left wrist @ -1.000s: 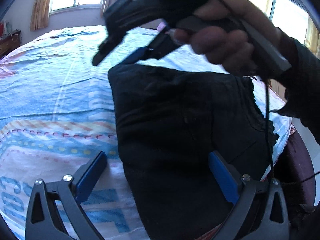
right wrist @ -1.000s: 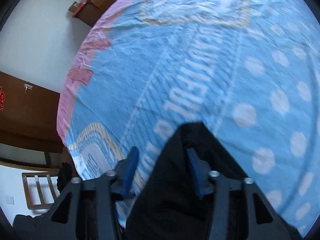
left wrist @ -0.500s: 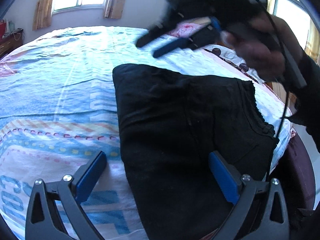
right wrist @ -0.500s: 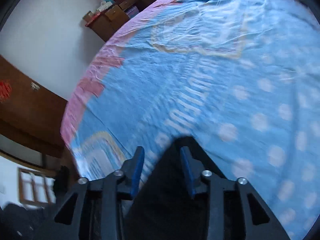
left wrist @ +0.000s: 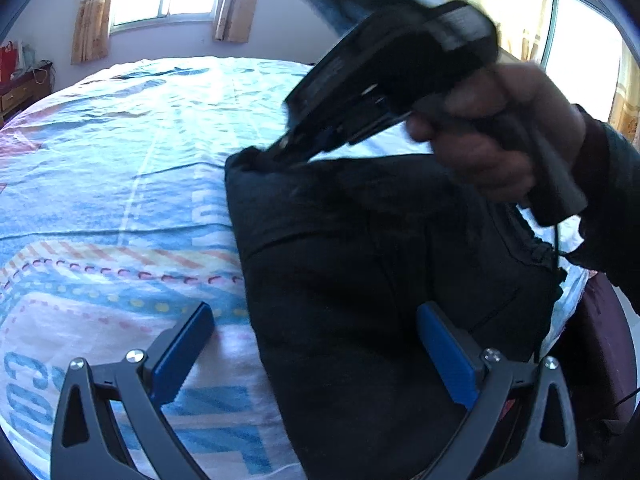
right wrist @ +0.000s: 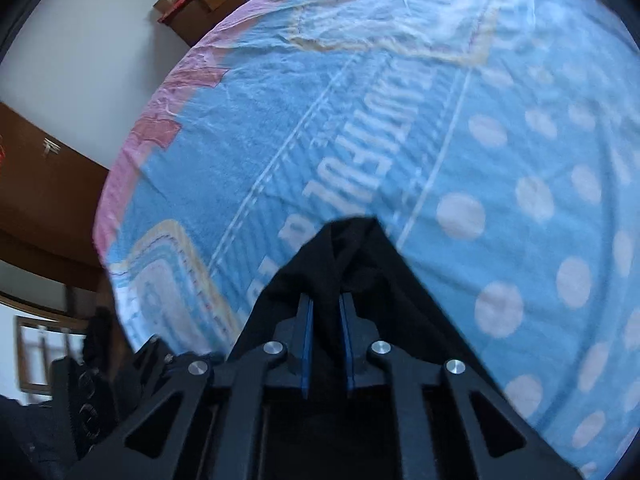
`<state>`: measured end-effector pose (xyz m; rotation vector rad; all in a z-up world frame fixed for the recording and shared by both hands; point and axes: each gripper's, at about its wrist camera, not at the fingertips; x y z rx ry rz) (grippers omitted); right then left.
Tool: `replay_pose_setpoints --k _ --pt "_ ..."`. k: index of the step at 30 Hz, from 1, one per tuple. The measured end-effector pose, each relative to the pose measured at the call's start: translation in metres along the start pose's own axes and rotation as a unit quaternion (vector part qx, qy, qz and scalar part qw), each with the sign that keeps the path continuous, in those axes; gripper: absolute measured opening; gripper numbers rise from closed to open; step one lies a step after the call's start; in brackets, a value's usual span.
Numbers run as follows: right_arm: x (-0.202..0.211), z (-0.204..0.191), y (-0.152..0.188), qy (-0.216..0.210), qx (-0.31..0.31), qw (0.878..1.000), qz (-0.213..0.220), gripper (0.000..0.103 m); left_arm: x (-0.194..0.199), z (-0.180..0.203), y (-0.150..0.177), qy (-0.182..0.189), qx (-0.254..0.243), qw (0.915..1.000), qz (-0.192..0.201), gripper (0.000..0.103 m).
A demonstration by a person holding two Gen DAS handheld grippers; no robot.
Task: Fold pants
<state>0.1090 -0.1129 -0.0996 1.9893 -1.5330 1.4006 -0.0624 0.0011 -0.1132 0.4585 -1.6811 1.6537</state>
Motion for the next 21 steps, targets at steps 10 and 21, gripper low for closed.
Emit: replay_pose_setpoints --k 10,21 --pt "0.085 0.024 0.041 -0.03 -0.032 0.991 0.128 0.045 0.026 0.001 -0.019 -0.014 -0.008 0.9996 0.024 0.103" --pt "0.113 0.021 0.147 0.006 -0.075 0.978 0.193 0.045 -0.027 0.004 -0.089 -0.106 -0.085 0.9907 -0.007 0.103"
Point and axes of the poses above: each gripper's, at about its wrist camera, not at the fingertips, and x roughly against the way its jaws point, z to its right, y to its underside, and after that the axes turned 13 degrees about -y, right-handed
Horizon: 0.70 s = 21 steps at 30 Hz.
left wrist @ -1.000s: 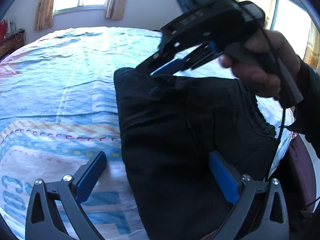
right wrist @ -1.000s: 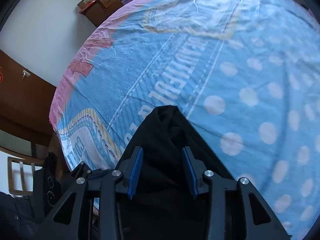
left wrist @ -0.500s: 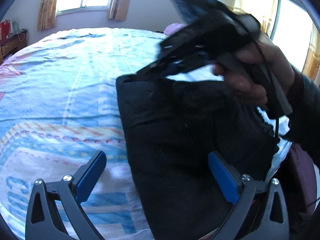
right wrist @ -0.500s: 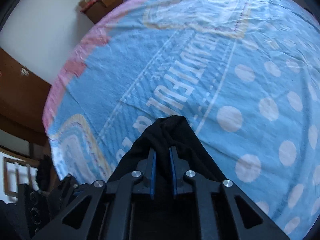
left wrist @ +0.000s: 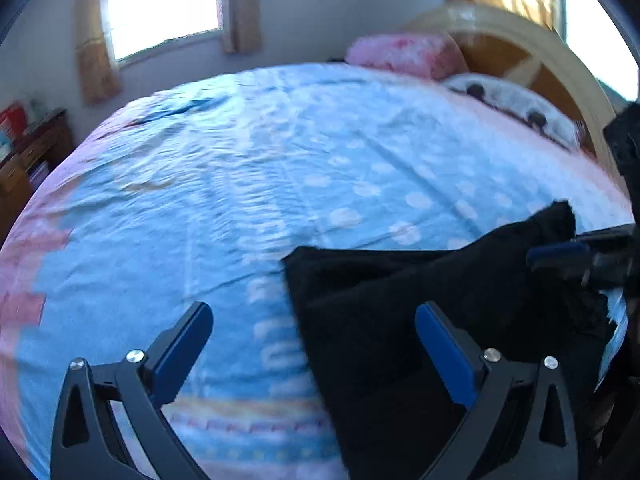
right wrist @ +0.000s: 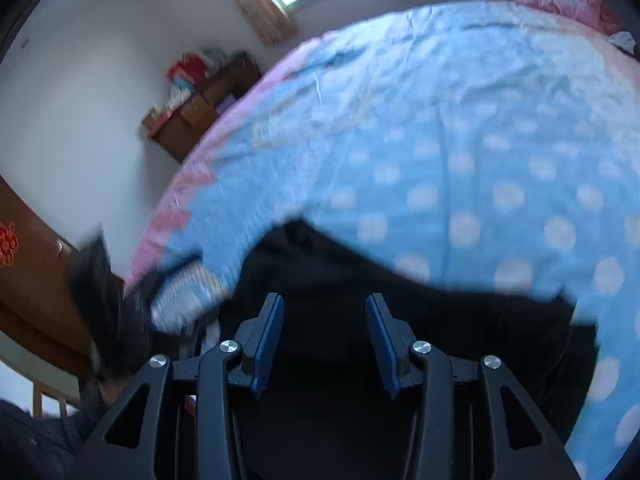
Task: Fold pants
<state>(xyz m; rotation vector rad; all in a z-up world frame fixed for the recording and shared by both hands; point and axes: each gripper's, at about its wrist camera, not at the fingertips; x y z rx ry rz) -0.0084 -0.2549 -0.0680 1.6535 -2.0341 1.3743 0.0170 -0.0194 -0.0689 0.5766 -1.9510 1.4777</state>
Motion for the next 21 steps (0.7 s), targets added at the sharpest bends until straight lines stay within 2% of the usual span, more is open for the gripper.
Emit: replay_pose_setpoints --k 1,2,6,9,11,13,15,18,21 --pt "-0.003 0.001 0.004 0.019 0.006 1.0 -0.002 0.045 -0.006 0.005 -0.001 -0.024 -0.014 0.9996 -0.003 0.103" --pt "-0.004 0.005 0.008 0.032 0.006 0.999 -0.002 0.045 -0.012 0.009 -0.002 -0.03 -0.024 0.9993 -0.005 0.103" --pt "-0.006 0.023 0.014 0.024 0.001 1.0 0.008 0.044 -0.032 0.004 -0.008 -0.011 0.004 0.9993 -0.036 0.103" --pt "-0.006 0.027 0.015 0.013 -0.005 1.0 0.015 0.044 -0.039 0.004 -0.008 -0.008 0.007 0.999 -0.043 0.103" --pt "0.003 0.025 0.017 0.013 -0.014 1.0 0.025 0.045 -0.031 0.002 -0.008 -0.006 0.014 0.999 -0.041 0.103" --pt "0.016 0.015 0.023 0.038 -0.002 0.998 0.041 0.045 -0.015 -0.001 -0.008 -0.015 0.016 0.9995 -0.024 0.103" --pt "0.036 0.003 0.036 0.035 0.015 0.998 0.057 0.045 0.002 -0.005 -0.007 -0.013 0.024 0.9996 -0.003 0.103" --pt "0.054 -0.01 0.056 0.015 0.025 0.997 0.07 0.045 0.024 -0.002 -0.005 0.013 0.037 0.9992 0.009 0.103" --pt "0.058 -0.025 0.084 0.016 0.046 0.997 0.059 0.046 0.04 0.016 0.004 0.046 0.03 0.9984 0.015 0.103"
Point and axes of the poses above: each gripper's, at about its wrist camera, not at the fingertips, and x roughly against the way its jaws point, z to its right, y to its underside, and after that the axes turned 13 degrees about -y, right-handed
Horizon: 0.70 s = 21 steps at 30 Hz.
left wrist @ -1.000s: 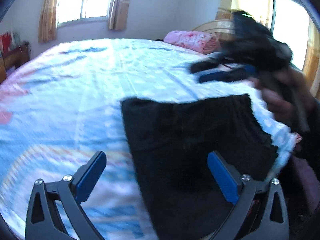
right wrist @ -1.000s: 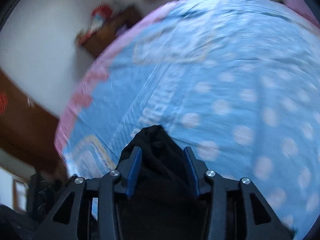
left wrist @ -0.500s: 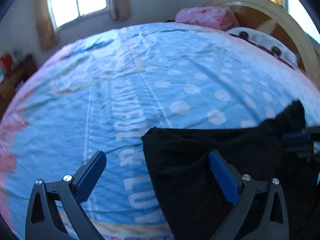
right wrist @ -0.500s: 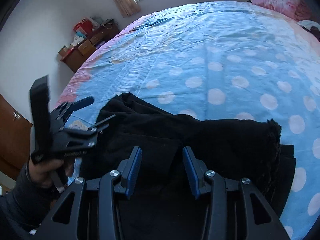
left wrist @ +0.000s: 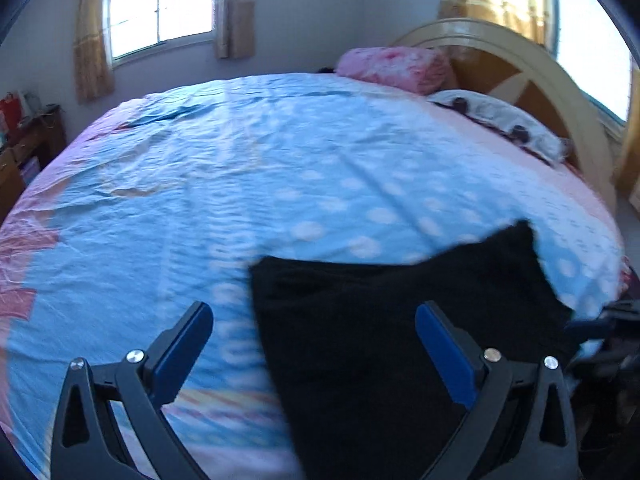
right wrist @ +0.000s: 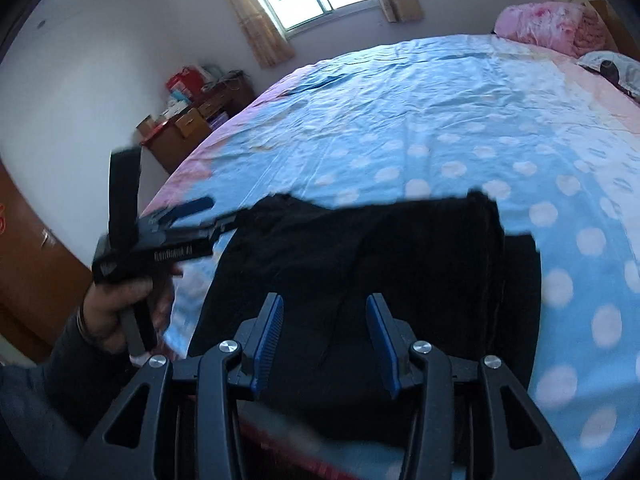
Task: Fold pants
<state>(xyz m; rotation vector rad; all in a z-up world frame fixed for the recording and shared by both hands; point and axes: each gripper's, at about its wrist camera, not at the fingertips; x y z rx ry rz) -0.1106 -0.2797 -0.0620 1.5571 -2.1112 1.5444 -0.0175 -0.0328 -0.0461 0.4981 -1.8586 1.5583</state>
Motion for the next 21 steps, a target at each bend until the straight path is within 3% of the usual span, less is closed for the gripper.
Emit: replay_pose_setpoints --k 3,5,8,13,18,21 --pt "-0.006 -0.007 0.028 0.025 0.02 0.999 -0.032 0.046 -0.001 0.025 0.011 0.027 -0.021 0.9993 -0.012 0.103" --pt "-0.012 -0.002 0.042 0.048 0.014 0.997 -0.051 0.046 -0.01 0.039 0.018 0.019 -0.037 0.9988 -0.027 0.103" --pt "-0.022 0.019 0.058 0.035 -0.028 0.997 -0.06 0.046 -0.018 0.048 0.024 0.011 -0.042 0.9985 -0.032 0.103" --pt "-0.015 0.015 0.058 0.031 -0.017 0.998 -0.05 0.046 -0.014 0.045 0.023 0.012 -0.031 0.999 -0.03 0.103" --pt "0.024 0.009 0.038 0.004 -0.019 0.999 0.027 0.047 -0.013 0.042 0.029 0.012 -0.022 0.9992 -0.032 0.103" --pt "0.03 0.014 0.024 0.034 -0.029 0.997 0.068 0.063 -0.014 0.045 0.031 0.006 -0.026 0.9991 -0.032 0.103"
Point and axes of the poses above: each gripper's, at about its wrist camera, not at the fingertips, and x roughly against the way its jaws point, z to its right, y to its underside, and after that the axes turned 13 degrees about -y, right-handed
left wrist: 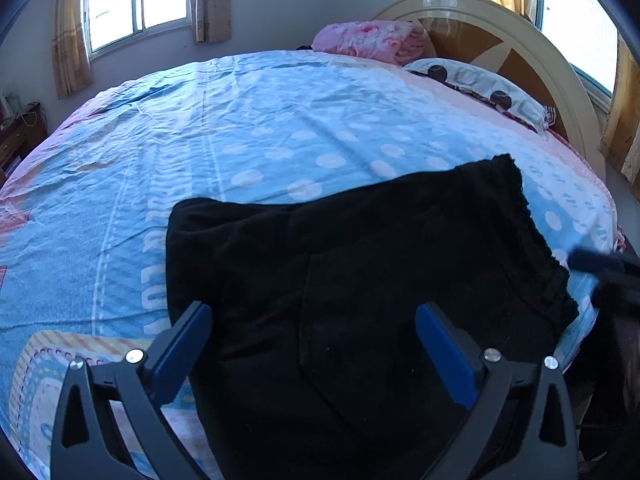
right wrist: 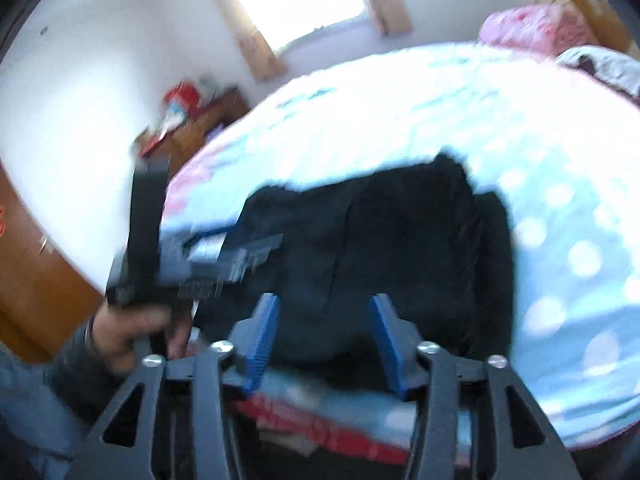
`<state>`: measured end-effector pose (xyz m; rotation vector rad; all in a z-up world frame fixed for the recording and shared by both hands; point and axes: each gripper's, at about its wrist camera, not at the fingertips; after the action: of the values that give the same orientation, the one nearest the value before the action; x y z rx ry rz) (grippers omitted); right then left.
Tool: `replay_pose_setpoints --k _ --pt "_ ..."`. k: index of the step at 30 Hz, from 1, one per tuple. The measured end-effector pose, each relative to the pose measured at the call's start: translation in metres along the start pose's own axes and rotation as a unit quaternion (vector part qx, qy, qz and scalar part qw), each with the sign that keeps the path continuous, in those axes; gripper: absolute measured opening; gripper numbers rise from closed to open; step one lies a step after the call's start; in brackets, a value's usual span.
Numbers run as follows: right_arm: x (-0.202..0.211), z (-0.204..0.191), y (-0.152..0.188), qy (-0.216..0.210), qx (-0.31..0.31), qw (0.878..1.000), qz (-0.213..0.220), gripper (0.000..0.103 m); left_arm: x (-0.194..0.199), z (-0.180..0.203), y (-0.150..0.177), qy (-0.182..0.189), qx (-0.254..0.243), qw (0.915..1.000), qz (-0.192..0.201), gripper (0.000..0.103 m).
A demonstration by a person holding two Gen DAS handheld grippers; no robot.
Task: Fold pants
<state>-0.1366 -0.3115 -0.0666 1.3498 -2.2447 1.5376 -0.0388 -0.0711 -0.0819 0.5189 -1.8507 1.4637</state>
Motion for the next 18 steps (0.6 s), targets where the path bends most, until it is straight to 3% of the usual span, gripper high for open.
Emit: replay_pose_setpoints --k 3,7,14,18 --pt "-0.011 0.015 -0.008 0.036 -0.016 0.999 0.006 0.063 -0.001 0.003 0.003 -0.008 -0.011 0.9999 -0.002 0.103" --pt "-0.037 0.051 0.004 0.065 -0.072 0.994 -0.059 0.063 -0.003 0.004 0.007 -0.01 -0.018 0.9998 -0.005 0.103" --pt "-0.026 0.049 0.012 0.056 -0.052 0.996 -0.046 0.063 0.002 0.006 0.009 -0.013 -0.011 0.9998 -0.002 0.103" --pt "-0.01 0.05 -0.001 0.046 -0.072 0.996 -0.004 0.063 0.016 0.012 0.014 -0.001 -0.005 0.9999 0.013 0.103"
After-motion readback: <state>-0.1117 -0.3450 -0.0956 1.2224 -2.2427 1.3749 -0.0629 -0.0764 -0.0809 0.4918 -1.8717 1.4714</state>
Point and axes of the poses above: each gripper's, at about its wrist camera, not at the fingertips, and x roughly against the way its jaws point, z to its right, y to its underside, and after that the axes turned 13 degrees about -y, right-handed
